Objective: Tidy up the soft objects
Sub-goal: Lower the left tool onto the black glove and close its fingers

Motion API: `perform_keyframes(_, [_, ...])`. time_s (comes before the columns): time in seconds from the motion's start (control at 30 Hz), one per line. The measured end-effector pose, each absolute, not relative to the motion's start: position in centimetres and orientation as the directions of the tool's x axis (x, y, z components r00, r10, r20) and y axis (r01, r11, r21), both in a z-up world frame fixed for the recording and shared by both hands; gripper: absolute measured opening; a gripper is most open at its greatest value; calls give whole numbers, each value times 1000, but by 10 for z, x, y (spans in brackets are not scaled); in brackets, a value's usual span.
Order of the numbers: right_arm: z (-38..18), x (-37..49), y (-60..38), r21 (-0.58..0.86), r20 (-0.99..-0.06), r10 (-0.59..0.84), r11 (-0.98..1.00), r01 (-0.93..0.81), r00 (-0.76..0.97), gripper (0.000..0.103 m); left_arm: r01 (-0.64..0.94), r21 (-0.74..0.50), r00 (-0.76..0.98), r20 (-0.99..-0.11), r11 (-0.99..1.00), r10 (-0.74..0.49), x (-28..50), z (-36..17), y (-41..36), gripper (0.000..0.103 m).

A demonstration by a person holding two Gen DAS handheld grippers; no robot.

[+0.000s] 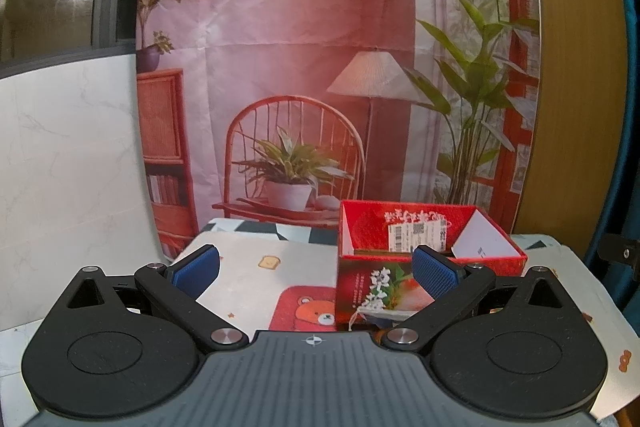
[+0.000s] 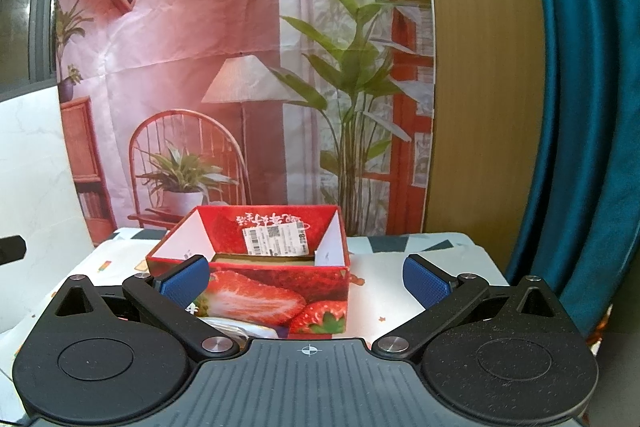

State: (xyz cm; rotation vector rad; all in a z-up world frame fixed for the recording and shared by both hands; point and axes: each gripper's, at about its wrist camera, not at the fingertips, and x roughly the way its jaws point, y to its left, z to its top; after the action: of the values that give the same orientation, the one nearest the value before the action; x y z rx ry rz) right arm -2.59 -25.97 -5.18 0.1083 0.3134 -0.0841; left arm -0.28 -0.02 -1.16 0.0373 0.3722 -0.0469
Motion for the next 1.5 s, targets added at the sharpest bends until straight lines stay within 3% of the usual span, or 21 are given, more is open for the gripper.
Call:
perform_keyframes(0.17, [-71, -23, -266, 186, -265, 25, 982, 25, 964, 103, 68, 26, 913, -405, 997, -51, 4, -31, 0, 103])
perform_keyframes(0.37, [-108, -12, -267, 238, -287, 66, 971, 5, 956, 103, 87, 7, 871, -486, 996, -73, 23, -65, 9, 103])
perform_keyframes(0.57, [-154, 8, -252, 204, -407, 106, 979, -22, 907, 103, 121, 17, 817, -570, 993, -90, 40, -108, 18, 101])
perform_keyframes(0.9, [-207, 24, -220, 174, -564, 167, 981, -81, 809, 103, 154, -105, 689, -702, 982, -183, 53, -159, 38, 98])
perform_keyframes(1.0, [-215, 29, -214, 174, -597, 186, 980, -100, 780, 102, 157, -139, 644, -736, 978, -209, 55, -174, 37, 89])
perform_keyframes(1.2, [-232, 38, -204, 150, -644, 208, 978, -146, 736, 87, 184, -184, 571, -779, 966, -257, 64, -198, 31, 73])
perform_keyframes(1.27, [-237, 41, -200, 134, -649, 210, 978, -162, 731, 82, 199, -193, 540, -796, 961, -272, 67, -206, 26, 62])
perform_keyframes(1.33, [-240, 44, -197, 127, -653, 214, 977, -174, 727, 75, 221, -200, 515, -807, 954, -289, 67, -211, 22, 61])
perform_keyframes(1.5, [-248, 52, -190, 110, -661, 224, 973, -203, 717, 70, 250, -201, 485, -821, 947, -302, 72, -223, 16, 61])
